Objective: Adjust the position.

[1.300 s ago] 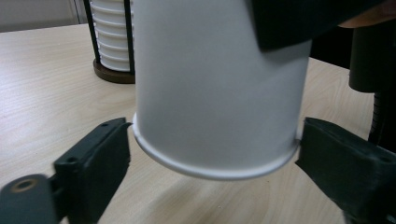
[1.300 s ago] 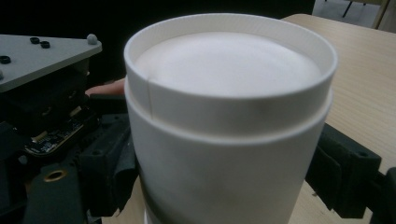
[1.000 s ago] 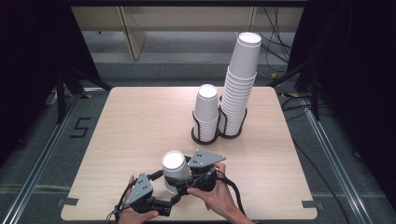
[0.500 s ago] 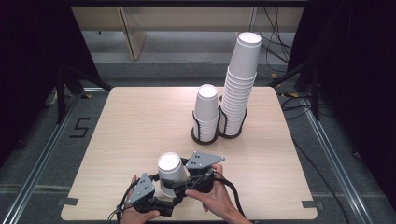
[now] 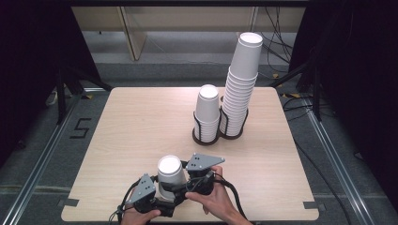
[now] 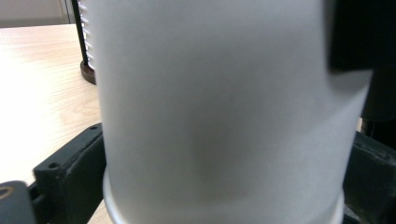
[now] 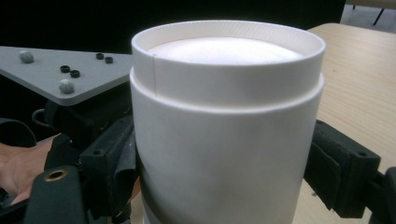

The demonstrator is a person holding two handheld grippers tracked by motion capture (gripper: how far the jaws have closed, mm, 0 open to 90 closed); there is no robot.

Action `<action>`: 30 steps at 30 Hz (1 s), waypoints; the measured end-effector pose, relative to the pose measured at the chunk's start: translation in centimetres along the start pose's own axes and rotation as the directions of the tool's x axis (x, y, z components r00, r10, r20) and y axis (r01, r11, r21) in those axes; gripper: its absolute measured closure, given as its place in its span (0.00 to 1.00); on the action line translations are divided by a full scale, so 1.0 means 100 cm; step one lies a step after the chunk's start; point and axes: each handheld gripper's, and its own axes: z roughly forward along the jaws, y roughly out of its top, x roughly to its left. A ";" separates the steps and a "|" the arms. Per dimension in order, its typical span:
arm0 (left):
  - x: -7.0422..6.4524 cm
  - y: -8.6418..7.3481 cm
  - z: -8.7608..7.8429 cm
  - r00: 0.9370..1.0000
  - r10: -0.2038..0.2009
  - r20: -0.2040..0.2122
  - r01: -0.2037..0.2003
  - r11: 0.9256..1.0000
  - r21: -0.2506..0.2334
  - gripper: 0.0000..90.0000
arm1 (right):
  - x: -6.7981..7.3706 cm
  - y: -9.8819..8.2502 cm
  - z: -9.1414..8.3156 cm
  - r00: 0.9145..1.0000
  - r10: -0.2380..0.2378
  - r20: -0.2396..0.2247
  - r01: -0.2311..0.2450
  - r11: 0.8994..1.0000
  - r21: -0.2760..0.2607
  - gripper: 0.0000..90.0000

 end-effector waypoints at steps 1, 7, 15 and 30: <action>0.000 0.000 0.000 1.000 0.007 -0.003 -0.007 1.000 0.003 0.04 | 0.000 0.000 0.000 1.000 0.014 -0.003 -0.014 1.000 0.015 0.21; -0.001 0.002 -0.001 0.998 0.057 -0.019 -0.056 0.998 0.026 0.07 | -0.003 0.002 -0.002 1.000 0.010 -0.006 -0.010 0.999 0.041 0.19; -0.003 0.003 0.000 0.988 0.151 -0.016 -0.148 0.983 0.104 0.08 | -0.007 0.013 -0.012 0.999 -0.048 -0.016 0.050 0.990 0.131 0.17; -0.013 0.003 -0.001 0.933 0.351 0.082 -0.360 0.896 0.261 0.08 | -0.010 0.015 -0.030 0.989 -0.076 -0.126 0.107 0.957 0.268 0.25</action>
